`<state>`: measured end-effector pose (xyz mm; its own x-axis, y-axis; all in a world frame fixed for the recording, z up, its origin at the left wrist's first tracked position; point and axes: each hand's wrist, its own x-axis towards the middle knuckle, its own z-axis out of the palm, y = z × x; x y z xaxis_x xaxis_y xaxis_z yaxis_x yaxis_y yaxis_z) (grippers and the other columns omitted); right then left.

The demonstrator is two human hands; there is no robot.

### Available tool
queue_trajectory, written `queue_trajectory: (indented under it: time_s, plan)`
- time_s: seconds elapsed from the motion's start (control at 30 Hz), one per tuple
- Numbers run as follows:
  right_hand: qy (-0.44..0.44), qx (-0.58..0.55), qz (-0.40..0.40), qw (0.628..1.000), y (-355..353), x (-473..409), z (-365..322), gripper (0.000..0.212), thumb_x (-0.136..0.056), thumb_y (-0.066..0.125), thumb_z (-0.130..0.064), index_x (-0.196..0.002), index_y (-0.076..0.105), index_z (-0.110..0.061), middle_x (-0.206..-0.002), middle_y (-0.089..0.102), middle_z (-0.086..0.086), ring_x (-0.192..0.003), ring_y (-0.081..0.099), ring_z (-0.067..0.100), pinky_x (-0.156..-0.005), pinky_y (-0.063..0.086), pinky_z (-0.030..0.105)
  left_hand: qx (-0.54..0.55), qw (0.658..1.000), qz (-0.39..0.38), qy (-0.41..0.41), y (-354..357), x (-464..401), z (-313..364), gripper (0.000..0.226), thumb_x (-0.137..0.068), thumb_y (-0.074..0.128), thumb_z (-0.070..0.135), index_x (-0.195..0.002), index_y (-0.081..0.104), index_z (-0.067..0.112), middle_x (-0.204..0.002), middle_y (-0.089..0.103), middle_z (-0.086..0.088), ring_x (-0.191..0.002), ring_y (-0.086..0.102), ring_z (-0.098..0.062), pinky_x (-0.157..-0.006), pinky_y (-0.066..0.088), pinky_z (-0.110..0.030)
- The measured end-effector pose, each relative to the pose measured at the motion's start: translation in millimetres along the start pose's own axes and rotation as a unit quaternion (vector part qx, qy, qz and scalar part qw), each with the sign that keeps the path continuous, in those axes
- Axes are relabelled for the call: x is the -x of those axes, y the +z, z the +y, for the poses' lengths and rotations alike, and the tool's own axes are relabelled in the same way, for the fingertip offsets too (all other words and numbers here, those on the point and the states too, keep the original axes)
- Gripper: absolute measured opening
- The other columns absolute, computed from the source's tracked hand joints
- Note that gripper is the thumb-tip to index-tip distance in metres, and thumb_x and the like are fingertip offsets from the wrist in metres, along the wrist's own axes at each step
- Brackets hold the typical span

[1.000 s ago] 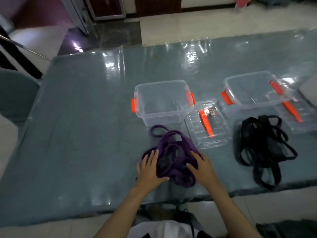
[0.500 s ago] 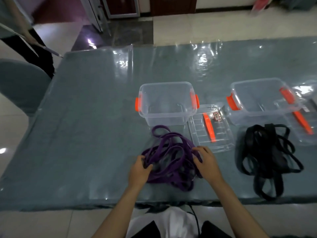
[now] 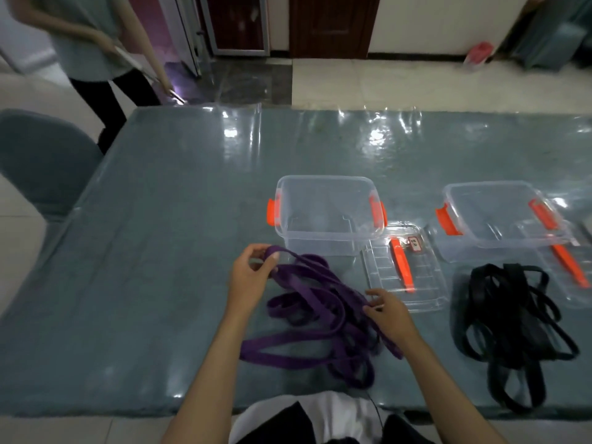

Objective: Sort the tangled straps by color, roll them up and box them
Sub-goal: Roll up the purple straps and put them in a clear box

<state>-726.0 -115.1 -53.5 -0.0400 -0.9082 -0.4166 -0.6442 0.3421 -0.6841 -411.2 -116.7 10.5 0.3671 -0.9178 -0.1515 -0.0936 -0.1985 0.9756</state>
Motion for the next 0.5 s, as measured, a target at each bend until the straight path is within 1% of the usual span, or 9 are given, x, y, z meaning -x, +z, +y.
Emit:
queue_trajectory:
  time_s: [0.07, 0.13, 0.2, 0.27, 0.33, 0.37, 0.43, 0.47, 0.5]
  plan:
    - [-0.024, 0.012, 0.019, 0.999, -4, 1, -3, 0.029, -0.091, 0.082, -0.014, -0.119, 0.074, -0.009, -0.103, 0.076, 0.007, -0.092, 0.073, 0.024, -0.090, 0.061, 0.044, 0.001, 0.999, 0.025, 0.037, -2, -1, 18, 0.013, -0.097, 0.076, 0.022, -0.103, 0.073, 0.032, -0.094, 0.077, 0.007, -0.080, 0.071, -0.019, -0.078, 0.062, -0.040]
    - [-0.057, -0.017, 0.052, 0.997, -13, 0, -12, 0.015, -0.090, 0.083, -0.013, -0.104, 0.078, -0.014, -0.094, 0.076, 0.003, -0.086, 0.072, 0.022, -0.086, 0.061, 0.046, 0.007, 0.996, 0.061, 0.067, -7, -1, 33, 0.012, -0.097, 0.076, 0.031, -0.106, 0.073, 0.037, -0.099, 0.077, 0.012, -0.085, 0.071, -0.017, -0.075, 0.059, -0.029]
    - [-0.073, -0.061, 0.093, 0.991, -21, 0, -26, 0.014, -0.089, 0.082, -0.011, -0.098, 0.075, -0.018, -0.088, 0.073, 0.000, -0.083, 0.072, 0.026, -0.075, 0.062, 0.037, 0.019, 0.992, 0.092, 0.089, -14, -2, 44, 0.012, -0.096, 0.077, 0.036, -0.106, 0.073, 0.040, -0.101, 0.076, 0.018, -0.086, 0.070, -0.005, -0.073, 0.055, -0.017]
    - [-0.073, -0.127, 0.113, 0.983, -29, 2, -42, 0.016, -0.089, 0.082, -0.012, -0.099, 0.073, -0.022, -0.089, 0.072, 0.002, -0.083, 0.074, 0.031, -0.067, 0.060, 0.025, 0.002, 0.989, 0.102, 0.104, -22, -5, 48, 0.011, -0.096, 0.076, 0.036, -0.104, 0.071, 0.042, -0.101, 0.075, 0.024, -0.087, 0.067, 0.003, -0.072, 0.051, -0.010]
    - [-0.087, -0.187, 0.094, 0.974, -35, 4, -62, 0.017, -0.090, 0.083, -0.015, -0.099, 0.073, -0.026, -0.092, 0.072, 0.005, -0.080, 0.075, 0.032, -0.069, 0.064, 0.033, -0.056, 0.991, 0.074, 0.091, -32, -13, 45, 0.018, -0.096, 0.077, 0.028, -0.103, 0.068, 0.042, -0.097, 0.073, 0.022, -0.091, 0.067, 0.001, -0.077, 0.053, -0.014]
    - [-0.099, -0.210, 0.075, 0.970, -37, 7, -74, 0.019, -0.089, 0.083, -0.015, -0.099, 0.073, -0.028, -0.093, 0.072, 0.007, -0.076, 0.075, 0.029, -0.069, 0.066, 0.038, -0.097, 0.992, 0.042, 0.066, -37, -16, 42, 0.022, -0.095, 0.077, 0.021, -0.108, 0.068, 0.037, -0.100, 0.072, 0.019, -0.097, 0.069, -0.006, -0.083, 0.055, -0.021]
    - [-0.123, -0.240, 0.041, 0.962, -39, 13, -98, 0.022, -0.088, 0.084, -0.014, -0.098, 0.075, -0.032, -0.093, 0.068, 0.007, -0.072, 0.073, 0.022, -0.066, 0.065, 0.038, -0.237, 0.971, -0.029, 0.019, -42, -17, 35, 0.042, -0.091, 0.080, 0.016, -0.130, 0.065, 0.021, -0.121, 0.067, 0.001, -0.119, 0.065, -0.026, -0.101, 0.053, -0.037]
    - [-0.131, -0.248, 0.031, 0.959, -38, 17, -111, 0.022, -0.088, 0.085, -0.015, -0.098, 0.076, -0.032, -0.093, 0.068, 0.005, -0.072, 0.072, 0.019, -0.065, 0.065, 0.036, -0.300, 0.952, -0.055, 0.019, -42, -14, 33, 0.055, -0.089, 0.083, 0.019, -0.139, 0.061, 0.017, -0.132, 0.062, -0.005, -0.128, 0.059, -0.029, -0.109, 0.048, -0.040]
    - [-0.137, -0.258, 0.023, 0.956, -36, 21, -124, 0.021, -0.087, 0.086, -0.017, -0.099, 0.076, -0.031, -0.093, 0.069, 0.004, -0.072, 0.073, 0.018, -0.064, 0.064, 0.033, -0.322, 0.943, -0.075, 0.035, -40, -10, 33, 0.063, -0.087, 0.085, 0.023, -0.144, 0.058, 0.018, -0.140, 0.058, -0.007, -0.133, 0.055, -0.027, -0.114, 0.043, -0.039]
